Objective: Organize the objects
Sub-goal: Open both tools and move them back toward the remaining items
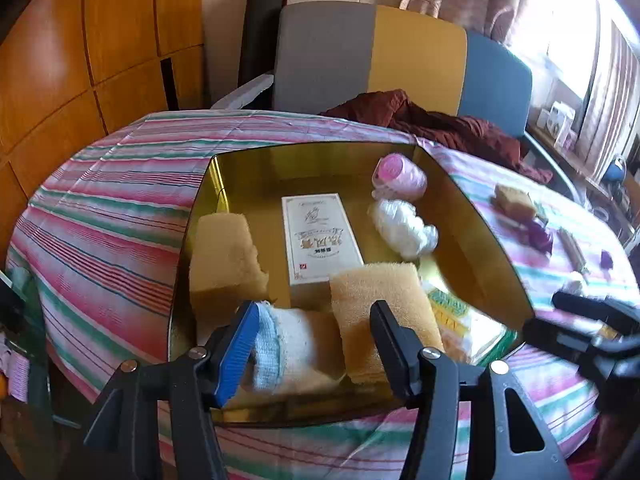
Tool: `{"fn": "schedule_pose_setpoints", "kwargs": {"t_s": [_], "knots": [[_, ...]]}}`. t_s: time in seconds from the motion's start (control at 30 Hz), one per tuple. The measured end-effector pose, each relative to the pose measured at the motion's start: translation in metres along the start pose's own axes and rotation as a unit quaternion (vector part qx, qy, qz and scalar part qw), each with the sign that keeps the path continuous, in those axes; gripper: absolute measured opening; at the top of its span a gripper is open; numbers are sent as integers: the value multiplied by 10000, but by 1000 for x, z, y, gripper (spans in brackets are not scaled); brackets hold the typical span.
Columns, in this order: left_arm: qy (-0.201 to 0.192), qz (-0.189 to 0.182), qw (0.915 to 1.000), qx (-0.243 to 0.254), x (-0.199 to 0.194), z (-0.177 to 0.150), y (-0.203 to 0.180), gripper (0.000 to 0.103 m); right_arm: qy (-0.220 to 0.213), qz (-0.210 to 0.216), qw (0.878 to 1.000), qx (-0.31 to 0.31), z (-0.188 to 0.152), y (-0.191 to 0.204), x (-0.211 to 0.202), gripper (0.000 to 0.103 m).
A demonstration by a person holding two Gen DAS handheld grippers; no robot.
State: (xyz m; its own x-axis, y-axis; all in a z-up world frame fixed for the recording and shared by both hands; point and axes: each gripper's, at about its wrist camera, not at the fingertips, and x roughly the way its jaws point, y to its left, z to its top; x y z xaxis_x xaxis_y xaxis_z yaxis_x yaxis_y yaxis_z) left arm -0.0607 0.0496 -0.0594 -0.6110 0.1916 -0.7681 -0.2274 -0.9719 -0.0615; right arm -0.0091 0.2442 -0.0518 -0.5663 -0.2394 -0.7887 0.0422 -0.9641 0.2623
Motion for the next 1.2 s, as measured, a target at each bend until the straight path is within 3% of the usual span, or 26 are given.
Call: {"fn": "schedule_pose_setpoints", "kwargs": {"t_s": [0.2, 0.5, 0.77, 1.2], "knots": [[26, 231, 9991, 354, 7, -3, -9, 69, 33, 15, 10000, -15, -3, 3, 3, 92], [-236, -427, 9977, -463, -27, 0, 17, 69, -93, 83, 9999, 28, -3, 2, -2, 92], [-407, -322, 9959, -736, -47, 2, 28, 67, -205, 55, 9997, -87, -6, 10, -8, 95], [-657, 40, 9974, -300, -63, -2, 12, 67, -245, -30, 9994, -223, -10, 18, -11, 99]]}}
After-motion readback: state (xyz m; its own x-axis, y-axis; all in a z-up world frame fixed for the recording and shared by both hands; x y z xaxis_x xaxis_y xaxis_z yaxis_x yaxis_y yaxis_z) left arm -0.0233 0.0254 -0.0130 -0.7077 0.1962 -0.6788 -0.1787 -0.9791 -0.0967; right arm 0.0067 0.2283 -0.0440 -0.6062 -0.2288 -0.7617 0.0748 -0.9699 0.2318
